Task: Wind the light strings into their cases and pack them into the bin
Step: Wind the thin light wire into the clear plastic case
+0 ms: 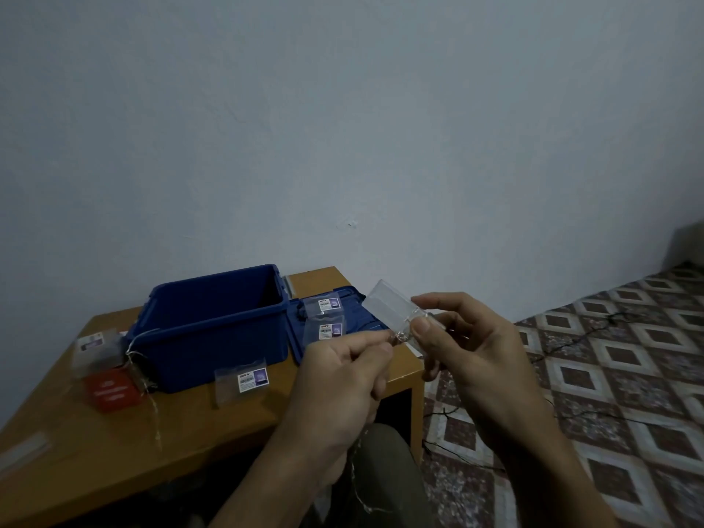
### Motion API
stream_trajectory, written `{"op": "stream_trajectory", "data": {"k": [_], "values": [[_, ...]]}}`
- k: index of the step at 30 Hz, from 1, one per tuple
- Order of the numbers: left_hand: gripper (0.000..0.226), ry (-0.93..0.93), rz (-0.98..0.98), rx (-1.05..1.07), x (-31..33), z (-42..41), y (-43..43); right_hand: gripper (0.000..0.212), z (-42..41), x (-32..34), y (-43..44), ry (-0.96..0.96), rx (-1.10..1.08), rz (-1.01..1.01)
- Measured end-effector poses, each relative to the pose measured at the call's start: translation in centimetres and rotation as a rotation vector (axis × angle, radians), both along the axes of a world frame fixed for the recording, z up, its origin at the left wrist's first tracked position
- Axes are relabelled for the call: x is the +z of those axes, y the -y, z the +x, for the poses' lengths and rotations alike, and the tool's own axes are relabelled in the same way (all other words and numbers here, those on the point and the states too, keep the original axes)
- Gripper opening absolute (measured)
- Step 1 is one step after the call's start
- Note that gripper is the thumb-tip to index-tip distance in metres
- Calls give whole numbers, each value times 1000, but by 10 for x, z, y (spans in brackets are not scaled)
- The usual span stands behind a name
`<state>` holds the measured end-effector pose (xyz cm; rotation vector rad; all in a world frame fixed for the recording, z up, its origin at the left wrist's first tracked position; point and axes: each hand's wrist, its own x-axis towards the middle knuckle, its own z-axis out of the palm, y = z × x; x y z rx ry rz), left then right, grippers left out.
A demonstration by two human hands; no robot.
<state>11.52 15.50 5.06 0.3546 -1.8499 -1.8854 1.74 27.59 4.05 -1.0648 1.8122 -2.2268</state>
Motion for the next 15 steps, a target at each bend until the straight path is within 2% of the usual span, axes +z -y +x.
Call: {"op": "stream_trajectory", "data": {"k": [3,15], "values": [[14,2,47,-22,-1,-1,0,17,0,0,0,31,21,-31],[19,29,66,-140,-6,-2,8,26,-4,2,-4,180,109,-69]]}}
